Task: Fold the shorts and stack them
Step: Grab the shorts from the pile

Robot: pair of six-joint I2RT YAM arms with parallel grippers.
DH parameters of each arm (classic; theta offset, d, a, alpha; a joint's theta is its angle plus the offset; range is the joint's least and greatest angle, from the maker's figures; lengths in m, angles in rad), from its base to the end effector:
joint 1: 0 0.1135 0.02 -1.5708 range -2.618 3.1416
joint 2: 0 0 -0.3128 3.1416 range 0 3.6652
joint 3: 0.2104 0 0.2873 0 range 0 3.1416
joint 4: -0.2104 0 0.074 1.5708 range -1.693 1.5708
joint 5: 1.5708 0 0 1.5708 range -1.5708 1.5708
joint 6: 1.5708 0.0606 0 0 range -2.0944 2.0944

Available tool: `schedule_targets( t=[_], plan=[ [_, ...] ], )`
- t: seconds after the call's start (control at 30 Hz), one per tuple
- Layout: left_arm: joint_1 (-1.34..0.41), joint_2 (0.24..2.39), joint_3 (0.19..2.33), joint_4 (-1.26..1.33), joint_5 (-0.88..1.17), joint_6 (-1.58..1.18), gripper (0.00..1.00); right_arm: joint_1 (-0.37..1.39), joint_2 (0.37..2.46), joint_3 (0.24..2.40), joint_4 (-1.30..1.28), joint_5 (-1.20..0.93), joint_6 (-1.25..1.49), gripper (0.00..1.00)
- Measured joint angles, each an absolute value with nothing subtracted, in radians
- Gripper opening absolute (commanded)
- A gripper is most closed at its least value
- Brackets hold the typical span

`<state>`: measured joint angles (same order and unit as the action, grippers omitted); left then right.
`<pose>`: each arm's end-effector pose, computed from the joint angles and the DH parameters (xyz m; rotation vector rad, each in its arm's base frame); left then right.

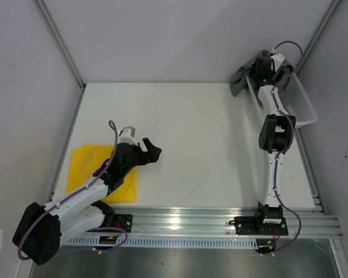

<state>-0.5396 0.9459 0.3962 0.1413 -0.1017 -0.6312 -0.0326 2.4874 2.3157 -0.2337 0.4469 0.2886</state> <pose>0.2015 -0.1135 0.2182 -0.1612 2.0308 -0.6526 0.6723 -0.0481 0.2642 0.5917 1.8518 -0.2716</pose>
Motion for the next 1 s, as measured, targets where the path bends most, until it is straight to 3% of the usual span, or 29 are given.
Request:
schedule_targets(
  t=[0.2, 0.27, 0.3, 0.33, 0.4, 0.43, 0.77, 1.0],
  plan=[
    [-0.541, 0.957, 0.370, 0.177, -0.102, -0.647, 0.99, -0.035, 2.597, 2.358, -0.219, 0.538, 0.271, 0.97],
    [-0.541, 0.959, 0.370, 0.189, -0.102, -0.649, 0.99, -0.042, 2.617, 2.358, -0.184, 0.566, 0.268, 0.75],
    [-0.541, 0.963, 0.370, 0.198, -0.102, -0.649, 0.99, -0.046, 2.623, 2.358, -0.175, 0.575, 0.265, 0.61],
    [-0.541, 0.969, 0.370, 0.202, -0.102, -0.650, 0.99, -0.052, 2.629, 2.359, -0.165, 0.583, 0.256, 0.38],
    [-0.541, 0.984, 0.370, 0.204, -0.102, -0.652, 0.99, -0.062, 2.648, 2.363, -0.148, 0.594, 0.251, 0.19],
    [-0.541, 0.991, 0.370, 0.205, -0.102, -0.653, 0.99, -0.067, 2.656, 2.364, -0.142, 0.598, 0.255, 0.02],
    [-0.558, 1.005, 0.366, 0.234, -0.121, -0.656, 0.99, -0.038, 2.563, 2.333, -0.084, 0.719, 0.181, 0.00],
    [-0.603, 1.002, 0.360, 0.242, -0.157, -0.655, 0.99, 0.129, 2.191, 2.201, -0.045, 0.776, 0.056, 0.00]
  ],
)
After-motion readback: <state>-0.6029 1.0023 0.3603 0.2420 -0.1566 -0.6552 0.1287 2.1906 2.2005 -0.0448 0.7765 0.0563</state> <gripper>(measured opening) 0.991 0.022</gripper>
